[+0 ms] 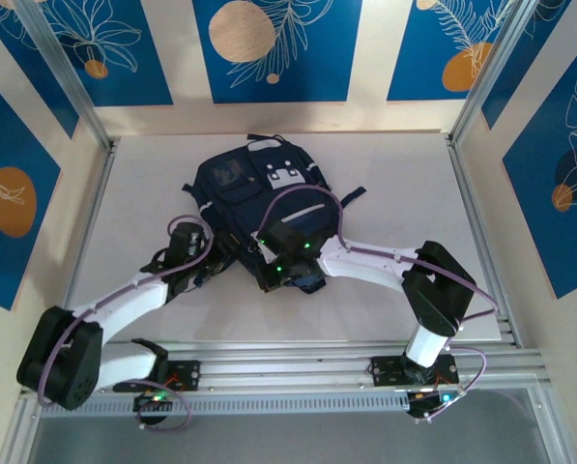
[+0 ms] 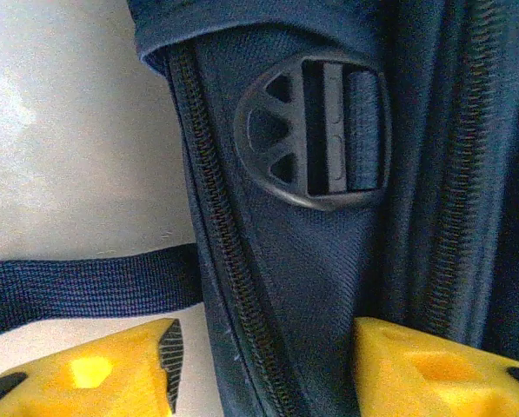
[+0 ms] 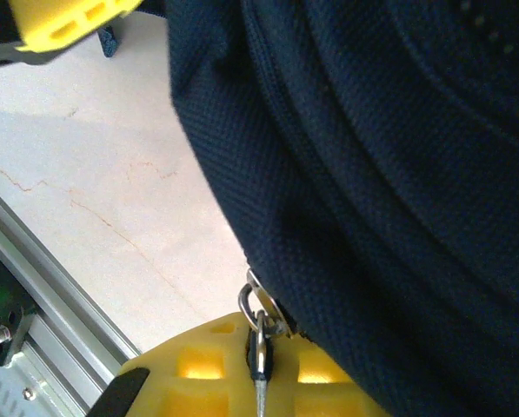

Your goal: Pack the student bag

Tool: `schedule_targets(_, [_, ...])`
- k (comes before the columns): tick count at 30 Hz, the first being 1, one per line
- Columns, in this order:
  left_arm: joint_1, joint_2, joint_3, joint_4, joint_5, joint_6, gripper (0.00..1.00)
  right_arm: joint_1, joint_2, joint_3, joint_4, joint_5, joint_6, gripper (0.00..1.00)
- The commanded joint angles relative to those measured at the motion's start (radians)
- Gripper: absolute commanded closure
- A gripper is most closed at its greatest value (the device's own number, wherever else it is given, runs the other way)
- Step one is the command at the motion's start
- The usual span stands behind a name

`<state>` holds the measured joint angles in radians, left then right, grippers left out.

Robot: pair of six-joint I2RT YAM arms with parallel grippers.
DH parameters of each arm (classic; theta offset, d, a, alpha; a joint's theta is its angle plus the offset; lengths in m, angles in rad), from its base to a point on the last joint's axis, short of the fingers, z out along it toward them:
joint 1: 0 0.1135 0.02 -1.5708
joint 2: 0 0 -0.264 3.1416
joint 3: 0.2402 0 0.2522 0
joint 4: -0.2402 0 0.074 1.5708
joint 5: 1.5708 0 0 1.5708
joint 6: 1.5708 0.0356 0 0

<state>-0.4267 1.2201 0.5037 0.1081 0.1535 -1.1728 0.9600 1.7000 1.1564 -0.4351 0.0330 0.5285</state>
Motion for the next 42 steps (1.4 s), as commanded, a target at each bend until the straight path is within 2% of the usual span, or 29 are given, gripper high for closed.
schedule_targets(1, [-0.023, 0.041, 0.016, 0.070, 0.017, -0.005, 0.53, -0.009, 0.003, 0.002, 0.013, -0.019, 0.009, 1.00])
schedule_targets(11, [-0.021, 0.122, 0.079, 0.048, -0.049, 0.028, 1.00, -0.002, -0.018, -0.012, -0.107, 0.061, 0.021, 1.00])
schedule_targets(14, [-0.017, 0.141, 0.107, 0.027, -0.059, 0.053, 1.00, -0.007, -0.046, -0.026, -0.156, 0.074, 0.027, 1.00])
schedule_targets(23, [0.000, 0.140, 0.135, -0.048, -0.095, 0.085, 1.00, -0.090, -0.131, -0.085, -0.284, -0.040, 0.036, 1.00])
schedule_targets(34, [0.010, 0.125, 0.145, -0.084, -0.109, 0.095, 1.00, -0.280, -0.230, -0.149, -0.335, -0.111, -0.036, 1.00])
schedule_targets(38, [0.013, 0.126, 0.190, -0.134, -0.127, 0.120, 1.00, -0.281, -0.232, -0.129, -0.329, -0.183, -0.066, 1.00])
schedule_targets(40, [0.014, 0.149, 0.281, -0.227, -0.137, 0.162, 1.00, -0.250, -0.225, -0.116, -0.324, -0.215, -0.073, 1.00])
schedule_targets(42, [0.016, 0.182, 0.376, -0.316, -0.153, 0.184, 1.00, -0.194, -0.210, -0.093, -0.324, -0.195, -0.069, 1.00])
